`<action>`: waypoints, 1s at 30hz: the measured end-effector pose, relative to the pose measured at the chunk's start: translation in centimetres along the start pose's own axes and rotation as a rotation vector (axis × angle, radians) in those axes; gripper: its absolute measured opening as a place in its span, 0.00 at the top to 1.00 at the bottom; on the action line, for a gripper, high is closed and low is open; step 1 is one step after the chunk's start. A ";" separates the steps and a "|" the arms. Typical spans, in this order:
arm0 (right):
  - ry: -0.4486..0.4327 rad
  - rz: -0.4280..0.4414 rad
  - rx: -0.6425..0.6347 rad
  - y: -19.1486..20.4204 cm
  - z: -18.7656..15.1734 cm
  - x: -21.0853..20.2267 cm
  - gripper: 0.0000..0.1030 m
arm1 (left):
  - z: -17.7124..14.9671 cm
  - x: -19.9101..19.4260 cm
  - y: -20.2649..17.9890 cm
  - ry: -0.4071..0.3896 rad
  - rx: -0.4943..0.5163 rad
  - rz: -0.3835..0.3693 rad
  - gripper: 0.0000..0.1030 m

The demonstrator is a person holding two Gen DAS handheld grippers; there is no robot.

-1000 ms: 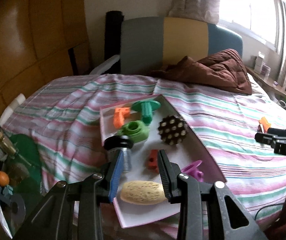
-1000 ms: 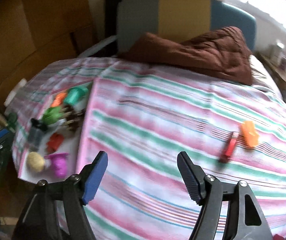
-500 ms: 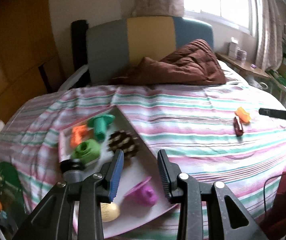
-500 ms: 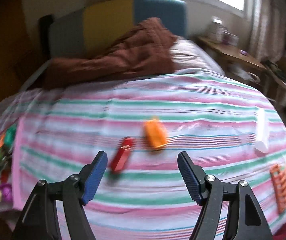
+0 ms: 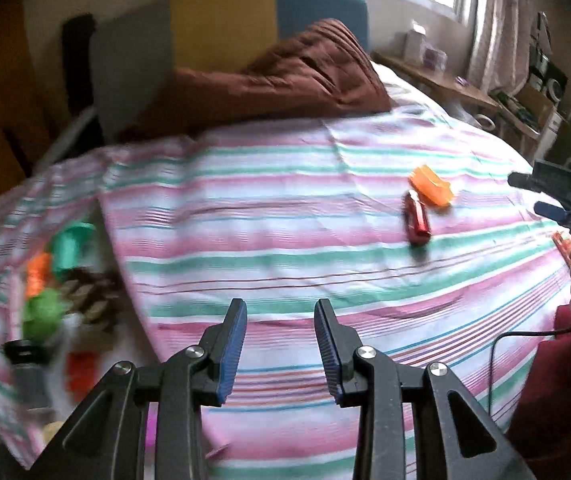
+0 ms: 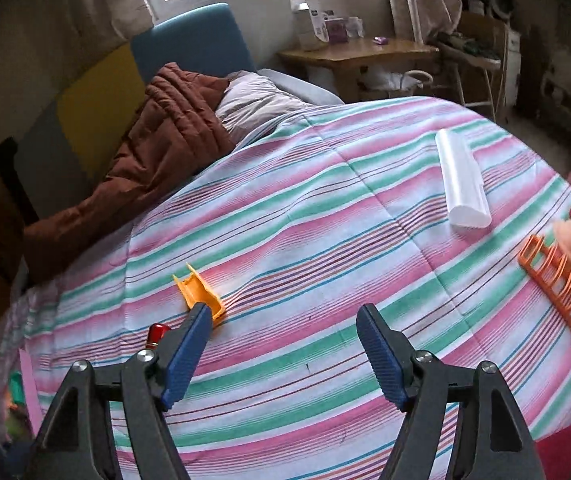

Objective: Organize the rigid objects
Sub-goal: 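Move both tools to the red canister and grasp it with the left tool, then grasp the orange scoop with the right tool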

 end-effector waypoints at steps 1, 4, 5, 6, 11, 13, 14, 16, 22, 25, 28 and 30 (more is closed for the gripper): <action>-0.001 0.001 0.006 -0.1 0.0 0.0 0.26 | 0.3 0.7 -0.9 0.015 0.014 -0.023 0.66; -0.011 0.023 0.036 -0.3 0.2 -0.4 0.25 | 1.5 2.0 -3.7 0.040 0.055 -0.086 0.66; -0.015 0.031 0.046 -0.4 0.1 -0.6 0.24 | 2.0 2.5 -4.8 0.048 0.068 -0.108 0.66; -0.020 0.038 0.060 -0.6 0.2 -0.7 0.23 | 2.5 3.0 -5.5 0.052 0.079 -0.122 0.66; -0.005 0.070 0.098 -0.8 0.3 -0.6 0.22 | 5.0 5.9 -9.6 0.081 0.136 -0.179 0.66; -0.001 0.085 0.105 -0.8 0.3 -0.5 0.22 | 5.8 6.9 -11.0 0.096 0.148 -0.203 0.66; -0.001 0.086 0.107 -0.8 0.2 -0.6 0.22 | 6.3 7.5 -11.9 0.098 0.160 -0.217 0.66; 0.003 0.094 0.107 -0.7 0.2 -0.5 0.22 | 7.0 8.3 -13.1 0.101 0.179 -0.226 0.66; 0.014 0.113 0.102 -0.3 0.0 -0.2 0.22 | 8.9 11.8 -15.6 0.078 0.264 -0.163 0.66; 0.019 0.112 0.094 -0.2 -0.1 -0.1 0.22 | 9.0 13.7 -15.5 0.094 0.257 -0.148 0.66; 0.022 0.107 0.082 0.0 -0.2 -0.1 0.22 | 9.1 13.6 -15.0 0.052 0.242 -0.146 0.74; 0.027 0.104 0.073 0.1 -0.3 0.1 0.22 | 8.5 13.2 -14.4 0.043 0.228 -0.149 0.75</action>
Point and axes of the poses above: each gripper's, at about its wrist camera, not at the fingertips, and x roughly the way its jaws point, y to its left, z to its top, the point moved 9 cm from there along x, roughly the way its jaws point, and after that the axes turned 4 degrees about y, right-handed, at the moved point
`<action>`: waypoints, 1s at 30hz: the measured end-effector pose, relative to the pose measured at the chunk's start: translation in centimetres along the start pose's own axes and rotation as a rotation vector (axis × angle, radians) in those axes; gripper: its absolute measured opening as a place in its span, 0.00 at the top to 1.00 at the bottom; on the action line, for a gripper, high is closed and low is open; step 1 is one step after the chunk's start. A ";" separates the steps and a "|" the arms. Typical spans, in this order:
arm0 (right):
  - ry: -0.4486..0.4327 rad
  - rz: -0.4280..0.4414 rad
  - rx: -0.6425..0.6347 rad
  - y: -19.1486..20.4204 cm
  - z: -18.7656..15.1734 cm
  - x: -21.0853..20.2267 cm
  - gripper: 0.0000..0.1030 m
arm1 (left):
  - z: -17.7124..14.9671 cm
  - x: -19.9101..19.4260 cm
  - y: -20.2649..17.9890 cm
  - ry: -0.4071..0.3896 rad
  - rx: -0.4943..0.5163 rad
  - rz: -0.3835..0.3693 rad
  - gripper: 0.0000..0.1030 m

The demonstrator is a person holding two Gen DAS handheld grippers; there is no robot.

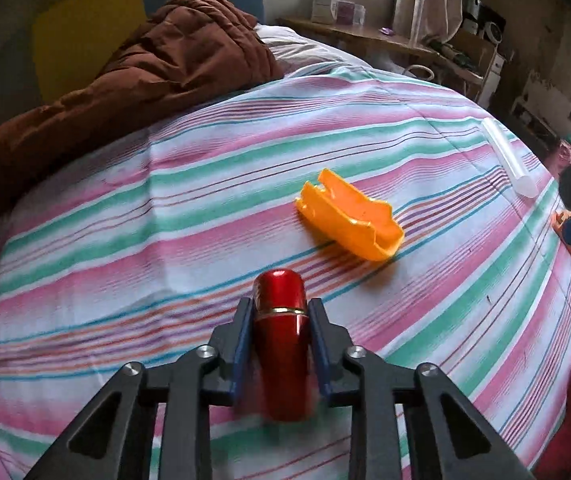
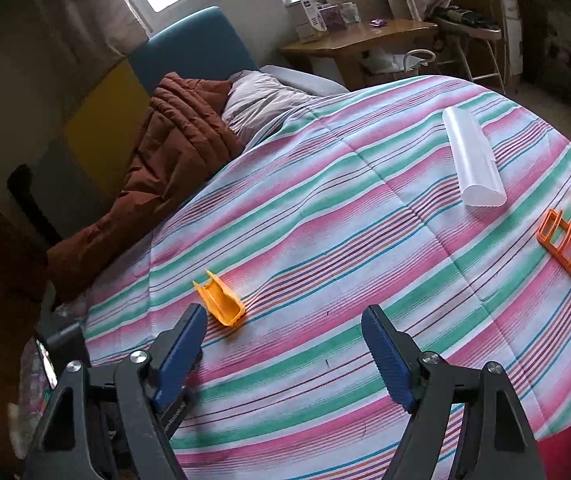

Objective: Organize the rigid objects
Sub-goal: 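Grasp the orange scoop with the right tool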

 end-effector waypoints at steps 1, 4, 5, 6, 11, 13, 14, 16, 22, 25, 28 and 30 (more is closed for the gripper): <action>0.004 -0.003 -0.003 0.0 -0.1 0.1 0.22 | -0.3 -0.2 0.1 -0.002 -0.007 0.000 0.75; 0.025 -0.014 -0.019 0.2 -0.5 0.5 0.22 | -2.0 -1.3 1.0 -0.012 -0.037 0.002 0.75; 0.033 -0.017 -0.024 0.2 -0.7 0.7 0.22 | -2.8 -1.8 1.3 -0.021 -0.041 0.006 0.75; 0.047 -0.021 -0.034 0.3 -0.9 1.0 0.22 | -3.5 -2.1 1.6 -0.028 -0.042 0.008 0.75; 0.128 -0.015 -0.107 1.7 -2.6 2.6 0.22 | -7.6 -4.7 3.2 -0.067 -0.057 0.001 0.75; 0.178 -0.014 -0.156 2.7 -3.8 3.5 0.22 | -9.1 -5.7 4.0 -0.077 -0.085 -0.002 0.75; 0.191 -0.017 -0.178 3.0 -4.2 3.8 0.22 | -9.6 -6.0 4.2 -0.082 -0.096 -0.005 0.75; 0.218 -0.013 -0.243 4.3 -5.0 4.4 0.22 | -10.5 -6.6 4.6 -0.095 -0.109 -0.007 0.75; 0.212 -0.070 -0.399 8.1 -3.3 6.8 0.22 | -11.7 -7.1 5.0 -0.130 -0.122 -0.006 0.75; 0.198 -0.126 -0.435 9.4 -1.7 9.2 0.22 | -11.6 -7.0 5.1 -0.138 -0.128 -0.015 0.75; 0.213 -0.183 -0.484 10.2 -0.8 11.5 0.24 | -11.6 -6.9 5.1 -0.147 -0.126 -0.010 0.75; 0.236 -0.219 -0.508 10.3 -0.9 13.0 0.27 | -11.5 -6.9 5.0 -0.152 -0.116 0.006 0.75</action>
Point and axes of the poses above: each gripper's, at about its wrist camera, not at the fingertips, and x roughly the way its jaws point, y to its left, z to its top, the point moved 9 cm from there along x, roughly the way its jaws point, and after that the axes turned 4 degrees about y, right-handed, at the moved point
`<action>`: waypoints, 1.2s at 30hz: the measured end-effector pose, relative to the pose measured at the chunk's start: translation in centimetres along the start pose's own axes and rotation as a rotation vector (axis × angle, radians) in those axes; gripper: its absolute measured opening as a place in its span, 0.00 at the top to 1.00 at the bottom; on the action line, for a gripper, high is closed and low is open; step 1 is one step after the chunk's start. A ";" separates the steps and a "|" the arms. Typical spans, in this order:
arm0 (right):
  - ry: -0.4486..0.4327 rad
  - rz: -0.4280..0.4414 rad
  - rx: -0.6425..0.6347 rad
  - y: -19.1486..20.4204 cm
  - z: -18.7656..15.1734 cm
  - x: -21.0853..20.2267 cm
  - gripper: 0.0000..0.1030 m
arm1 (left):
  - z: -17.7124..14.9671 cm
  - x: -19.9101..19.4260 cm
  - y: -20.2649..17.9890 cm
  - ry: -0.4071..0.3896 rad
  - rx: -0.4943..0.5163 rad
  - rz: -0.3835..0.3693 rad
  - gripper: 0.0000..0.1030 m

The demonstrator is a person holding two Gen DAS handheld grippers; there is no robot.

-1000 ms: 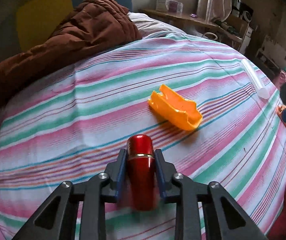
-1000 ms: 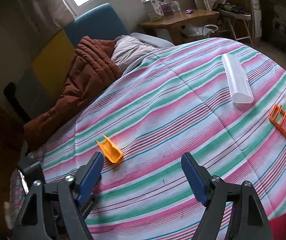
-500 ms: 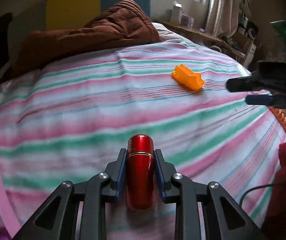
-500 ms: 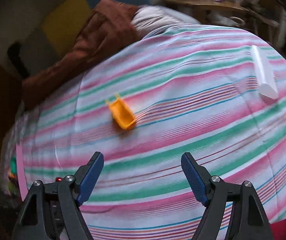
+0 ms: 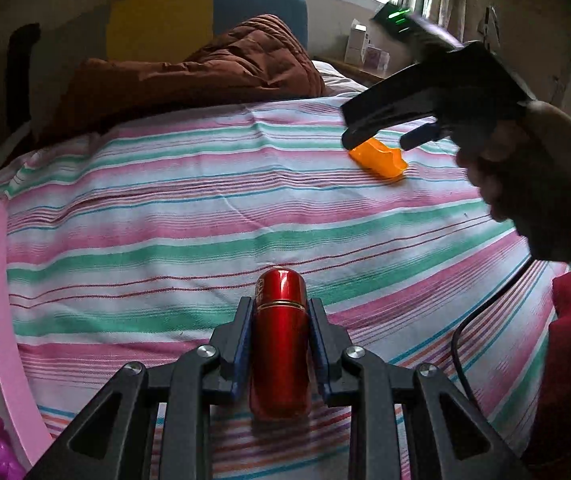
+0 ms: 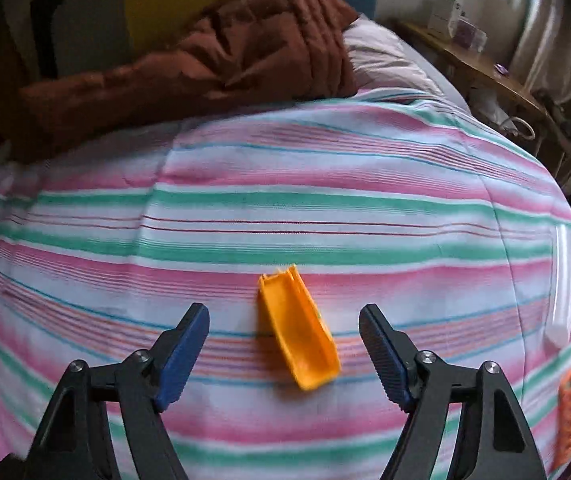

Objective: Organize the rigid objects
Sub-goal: 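Grasp the orange scoop with the right tool, then carry the red canister into the tray and open the left tool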

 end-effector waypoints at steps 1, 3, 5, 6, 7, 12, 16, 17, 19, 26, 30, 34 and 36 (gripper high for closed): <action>0.014 -0.015 -0.005 0.0 0.0 0.7 0.35 | 0.0 0.0 0.0 -0.002 0.003 0.004 0.75; 0.042 -0.014 -0.008 0.2 -0.5 1.5 0.72 | 0.0 0.1 0.0 -0.005 0.006 0.006 0.75; 0.034 0.011 -0.016 0.7 -1.3 0.9 0.75 | 0.0 0.1 0.2 -0.006 0.002 0.001 0.75; 0.044 0.029 -0.043 1.5 -2.2 0.5 0.75 | 0.0 0.1 0.3 -0.008 -0.001 -0.002 0.75; 0.048 0.048 -0.068 2.1 -3.0 0.2 0.75 | -0.1 0.0 0.2 -0.009 -0.001 -0.001 0.75; 0.076 0.171 -0.170 5.5 -8.8 -2.3 0.74 | 0.0 0.0 0.3 -0.011 0.003 0.004 0.75; 0.050 0.181 -0.186 5.7 -11.0 -3.1 0.74 | 0.0 0.0 0.1 -0.012 0.018 0.024 0.75; 0.049 0.179 -0.187 5.8 -11.1 -3.2 0.74 | 0.1 0.1 0.1 -0.012 0.023 0.032 0.75; 0.040 0.164 -0.223 6.0 -11.3 -3.2 0.74 | 0.0 0.0 0.0 -0.015 0.028 0.042 0.74; 0.019 0.157 -0.226 5.9 -11.0 -3.3 0.74 | -0.1 0.0 -0.1 -0.019 0.036 0.065 0.74; 0.002 0.125 -0.268 6.4 -11.0 -3.3 0.74 | -0.1 0.0 -0.1 -0.016 0.038 0.064 0.75; -0.018 0.127 -0.290 6.6 -10.9 -3.2 0.73 | -0.1 -0.4 0.2 -0.002 0.009 0.058 0.75; -0.024 0.132 -0.290 6.6 -10.9 -3.1 0.73 | -0.3 -0.9 0.3 0.006 -0.026 0.047 0.75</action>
Point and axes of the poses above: each gripper's, at about its wrist camera, not at the fingertips, and x roughly the way its jaws point, y to its left, z to its top, the point moved 9 cm from there along x, roughly the way its jaws point, and after that the axes turned 4 degrees about y, right-handed, at the moved point
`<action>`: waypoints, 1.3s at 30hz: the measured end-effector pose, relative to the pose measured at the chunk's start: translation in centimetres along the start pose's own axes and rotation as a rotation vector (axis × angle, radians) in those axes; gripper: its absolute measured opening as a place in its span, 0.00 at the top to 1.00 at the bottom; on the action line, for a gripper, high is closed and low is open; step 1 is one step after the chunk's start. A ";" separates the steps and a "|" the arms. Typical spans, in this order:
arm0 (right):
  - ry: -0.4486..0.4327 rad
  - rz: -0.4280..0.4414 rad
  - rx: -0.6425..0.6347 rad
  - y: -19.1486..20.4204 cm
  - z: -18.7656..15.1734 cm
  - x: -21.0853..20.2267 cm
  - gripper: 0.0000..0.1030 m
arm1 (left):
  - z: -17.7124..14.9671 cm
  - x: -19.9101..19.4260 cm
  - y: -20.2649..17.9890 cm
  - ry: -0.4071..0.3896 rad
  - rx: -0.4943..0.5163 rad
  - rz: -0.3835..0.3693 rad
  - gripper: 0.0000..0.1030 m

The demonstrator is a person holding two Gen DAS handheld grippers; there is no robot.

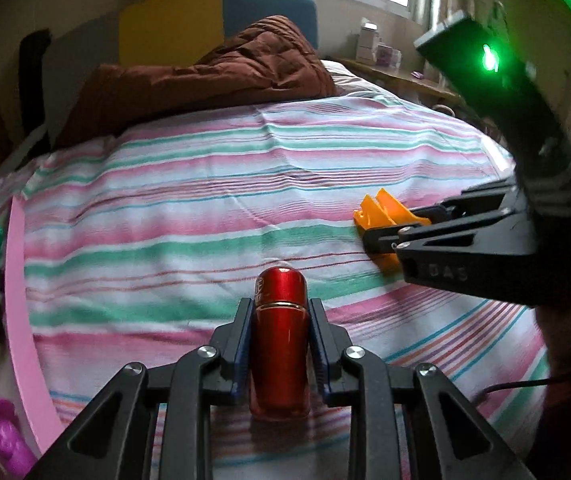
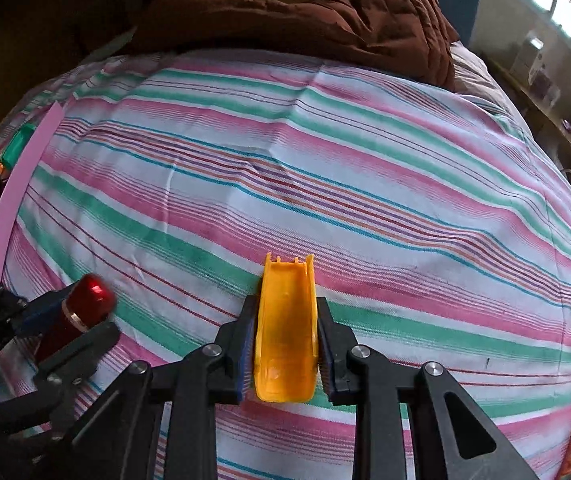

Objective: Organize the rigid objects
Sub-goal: 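Carry the red canister into the tray and open the left tool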

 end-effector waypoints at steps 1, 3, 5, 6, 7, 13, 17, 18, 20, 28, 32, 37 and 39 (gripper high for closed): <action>-0.002 0.000 -0.001 0.0 0.0 0.0 0.73 | 0.0 -0.5 0.1 -0.002 -0.015 -0.007 0.75; -0.007 -0.005 -0.007 0.1 0.1 0.0 0.73 | 0.4 -1.5 0.0 -0.022 -0.010 0.000 0.75; -0.014 -0.011 -0.016 0.2 0.3 0.2 0.73 | 1.0 -2.7 -0.1 -0.042 -0.010 -0.003 0.75; -0.019 -0.016 -0.027 0.3 0.3 0.2 0.73 | 1.2 -3.2 0.0 -0.044 -0.018 -0.009 0.75; -0.024 -0.020 -0.037 0.4 0.3 0.2 0.73 | 1.4 -3.8 0.0 -0.049 -0.027 -0.016 0.75; -0.045 -0.043 -0.069 0.6 0.3 0.2 0.73 | 2.4 -6.7 0.2 -0.088 -0.036 0.002 0.75; -0.052 -0.049 -0.080 0.7 0.2 0.1 0.73 | 2.7 -8.1 0.7 -0.099 -0.051 0.011 0.75; -0.054 -0.051 -0.083 0.7 0.2 0.1 0.73 | 2.7 -8.3 0.8 -0.102 -0.055 0.013 0.75; -0.057 -0.055 -0.087 0.7 0.2 0.1 0.73 | 2.8 -8.9 1.2 -0.109 -0.063 0.018 0.75; -0.067 -0.069 -0.102 0.8 0.3 0.1 0.73 | 2.3 -11.0 3.1 -0.131 -0.073 0.065 0.75; -0.069 -0.070 -0.105 0.8 0.2 0.1 0.73 | 2.1 -12.2 4.7 -0.144 -0.109 0.076 0.75; -0.071 -0.069 -0.106 0.7 0.2 0.0 0.73 | 1.8 -14.1 7.1 -0.168 -0.136 0.127 0.75; -0.072 -0.069 -0.105 0.7 0.2 0.0 0.73 | 1.5 -14.8 8.5 -0.172 -0.159 0.147 0.75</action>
Point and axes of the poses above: each gripper's, at about its wrist camera, not at the fingertips, and x roughly the way its jaws point, y to its left, z to its top, the point moved 9 cm from there along x, roughly the way its jaws point, and after that the axes turned 4 degrees about y, right-handed, at the moved point
